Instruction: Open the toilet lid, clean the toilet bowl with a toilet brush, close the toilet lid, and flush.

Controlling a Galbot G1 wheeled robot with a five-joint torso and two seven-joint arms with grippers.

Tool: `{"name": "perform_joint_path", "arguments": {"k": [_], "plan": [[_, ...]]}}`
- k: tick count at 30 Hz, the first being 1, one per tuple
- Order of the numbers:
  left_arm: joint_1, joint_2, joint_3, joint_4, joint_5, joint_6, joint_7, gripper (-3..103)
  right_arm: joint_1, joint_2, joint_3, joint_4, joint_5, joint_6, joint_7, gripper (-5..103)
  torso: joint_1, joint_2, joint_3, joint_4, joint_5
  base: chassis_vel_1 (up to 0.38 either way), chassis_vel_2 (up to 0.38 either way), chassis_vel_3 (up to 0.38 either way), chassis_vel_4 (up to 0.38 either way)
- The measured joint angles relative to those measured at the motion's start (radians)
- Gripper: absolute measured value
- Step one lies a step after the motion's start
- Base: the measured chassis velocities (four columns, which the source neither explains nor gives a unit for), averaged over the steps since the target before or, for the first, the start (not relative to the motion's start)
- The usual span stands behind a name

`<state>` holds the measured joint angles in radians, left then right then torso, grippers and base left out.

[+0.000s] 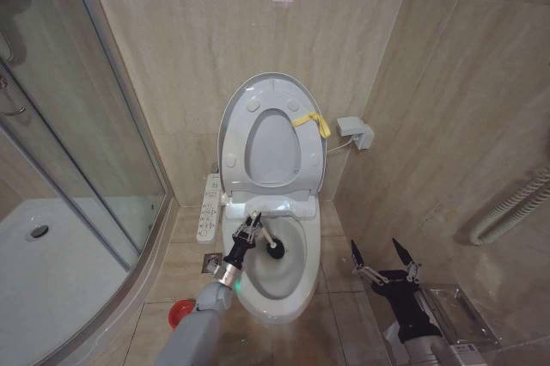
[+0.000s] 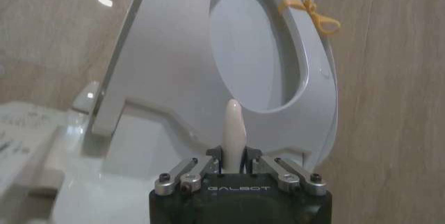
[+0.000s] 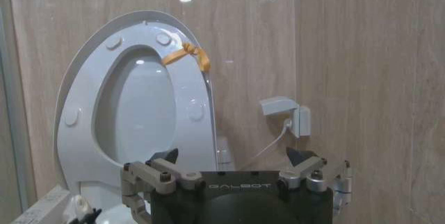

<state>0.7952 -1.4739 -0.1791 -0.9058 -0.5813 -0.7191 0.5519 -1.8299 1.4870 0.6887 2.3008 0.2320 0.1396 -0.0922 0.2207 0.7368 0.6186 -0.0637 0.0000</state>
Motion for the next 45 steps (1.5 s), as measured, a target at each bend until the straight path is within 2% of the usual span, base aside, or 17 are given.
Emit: {"name": "perform_joint_path", "arguments": {"k": [9,16,23,24,29,36,42,45], "plan": [[-0.046,-0.059,0.014,0.002,-0.03,0.004,-0.017,22,0.0,0.0,0.0,0.0,0.0,0.0,0.0,100,0.0,0.0,0.0,-0.0007,0.0,0.0,0.0,0.0,0.0],[-0.001,-0.041,0.005,0.053,-0.023,-0.022,0.014,22,0.0,0.0,0.0,0.0,0.0,0.0,0.0,100,0.0,0.0,0.0,0.0002,0.0001,0.0,0.0,0.0,0.0],[0.007,-0.007,0.002,0.035,-0.016,-0.023,0.013,22,0.0,0.0,0.0,0.0,0.0,0.0,0.0,100,0.0,0.0,0.0,0.0001,0.0,0.0,0.0,0.0,0.0],[-0.01,-0.009,-0.005,0.03,-0.003,-0.027,0.011,22,0.0,0.0,0.0,0.0,0.0,0.0,0.0,100,0.0,0.0,0.0,-0.0005,-0.0003,0.0,0.0,0.0,0.0],[-0.055,-0.031,0.003,0.014,-0.011,-0.019,-0.009,21,0.0,0.0,0.0,0.0,0.0,0.0,0.0,100,0.0,0.0,0.0,-0.0005,0.0001,0.0,0.0,0.0,0.0],[-0.047,-0.071,0.003,0.05,-0.011,-0.023,0.005,21,0.0,0.0,0.0,0.0,0.0,0.0,0.0,100,0.0,0.0,0.0,-0.0007,-0.0001,0.0,0.0,0.0,0.0],[0.018,-0.033,-0.005,0.047,-0.012,-0.03,0.015,21,0.0,0.0,0.0,0.0,0.0,0.0,0.0,100,0.0,0.0,0.0,0.0005,-0.0002,0.0,0.0,0.0,0.0],[0.021,-0.007,-0.009,0.031,-0.001,-0.025,0.015,21,0.0,0.0,0.0,0.0,0.0,0.0,0.0,100,0.0,0.0,0.0,0.0,0.0,0.0,0.0,0.0,0.0]]}}
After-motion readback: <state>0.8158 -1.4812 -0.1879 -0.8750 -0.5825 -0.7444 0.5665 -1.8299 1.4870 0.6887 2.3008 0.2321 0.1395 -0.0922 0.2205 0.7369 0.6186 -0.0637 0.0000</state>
